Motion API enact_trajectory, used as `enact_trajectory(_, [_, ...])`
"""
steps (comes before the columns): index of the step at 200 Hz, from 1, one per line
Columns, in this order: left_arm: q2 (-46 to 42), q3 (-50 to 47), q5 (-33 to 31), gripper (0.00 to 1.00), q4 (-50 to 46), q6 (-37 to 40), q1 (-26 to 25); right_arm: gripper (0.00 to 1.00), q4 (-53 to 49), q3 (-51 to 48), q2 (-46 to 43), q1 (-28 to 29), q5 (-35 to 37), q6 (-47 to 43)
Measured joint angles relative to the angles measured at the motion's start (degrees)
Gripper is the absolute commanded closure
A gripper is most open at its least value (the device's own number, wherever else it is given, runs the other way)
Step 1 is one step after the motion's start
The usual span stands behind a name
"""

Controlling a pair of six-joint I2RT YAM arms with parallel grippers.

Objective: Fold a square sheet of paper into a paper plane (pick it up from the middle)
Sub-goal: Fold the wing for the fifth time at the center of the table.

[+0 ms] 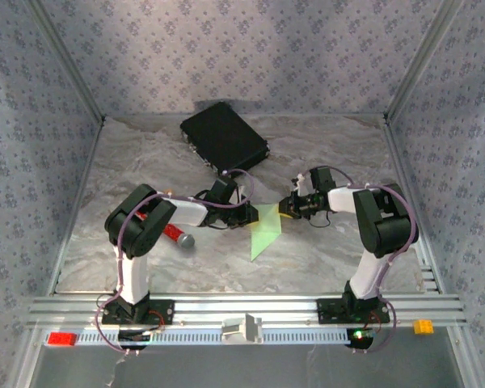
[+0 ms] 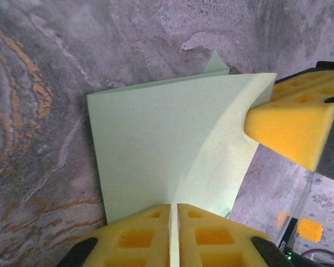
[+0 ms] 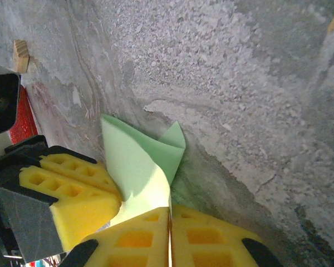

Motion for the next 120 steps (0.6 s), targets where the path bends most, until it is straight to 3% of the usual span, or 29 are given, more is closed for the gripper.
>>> enact_trajectory(51, [-4.0, -0.5, -0.9, 0.83, -3.5, 1.2, 0.0, 0.93, 2.9, -4.3, -4.0, -0.9, -0.4, 5.9])
enact_trajectory(120, [-2.1, 0.2, -2.0, 0.88, -6.4, 1.9, -1.6, 0.91, 5.6, -7.7, -7.1, -1.5, -2.5, 12.3])
